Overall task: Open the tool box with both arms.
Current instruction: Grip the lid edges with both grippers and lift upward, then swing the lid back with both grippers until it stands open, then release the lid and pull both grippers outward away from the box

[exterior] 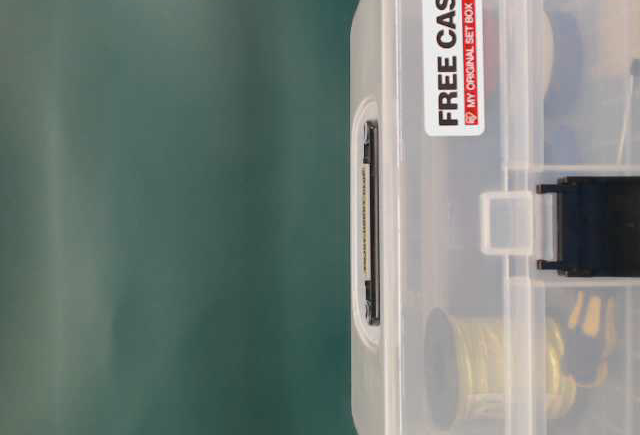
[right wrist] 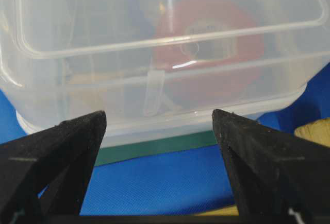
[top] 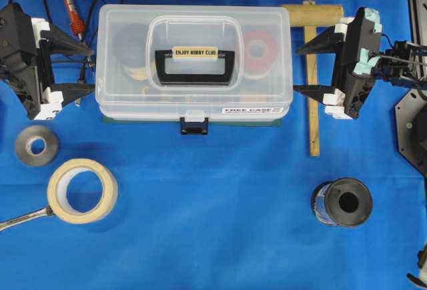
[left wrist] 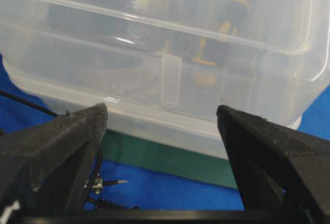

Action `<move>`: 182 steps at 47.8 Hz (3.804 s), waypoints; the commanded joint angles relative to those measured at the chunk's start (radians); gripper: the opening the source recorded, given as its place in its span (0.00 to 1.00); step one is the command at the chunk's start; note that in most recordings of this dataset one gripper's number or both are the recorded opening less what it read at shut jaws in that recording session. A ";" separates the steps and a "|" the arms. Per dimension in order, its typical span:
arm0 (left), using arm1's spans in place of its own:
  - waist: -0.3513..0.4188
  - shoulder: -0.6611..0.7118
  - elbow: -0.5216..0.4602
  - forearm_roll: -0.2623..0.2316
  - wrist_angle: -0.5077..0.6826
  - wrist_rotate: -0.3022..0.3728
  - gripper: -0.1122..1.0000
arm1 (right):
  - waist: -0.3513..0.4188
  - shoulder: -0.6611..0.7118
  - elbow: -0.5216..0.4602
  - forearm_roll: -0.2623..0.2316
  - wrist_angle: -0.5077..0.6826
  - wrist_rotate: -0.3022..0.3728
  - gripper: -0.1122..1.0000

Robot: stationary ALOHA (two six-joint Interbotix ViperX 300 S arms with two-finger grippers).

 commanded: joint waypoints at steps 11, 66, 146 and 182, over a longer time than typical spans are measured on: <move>0.002 -0.025 -0.043 -0.002 -0.029 -0.003 0.87 | -0.003 -0.018 -0.038 0.000 -0.012 0.000 0.85; 0.141 -0.143 -0.086 -0.002 -0.046 0.000 0.87 | -0.114 -0.141 -0.107 -0.003 -0.014 -0.005 0.85; 0.443 0.037 -0.193 -0.002 -0.181 0.104 0.87 | -0.468 0.000 -0.199 -0.005 -0.028 -0.009 0.85; 0.485 -0.074 -0.133 -0.002 -0.089 0.100 0.87 | -0.525 -0.118 -0.150 -0.006 0.074 -0.002 0.85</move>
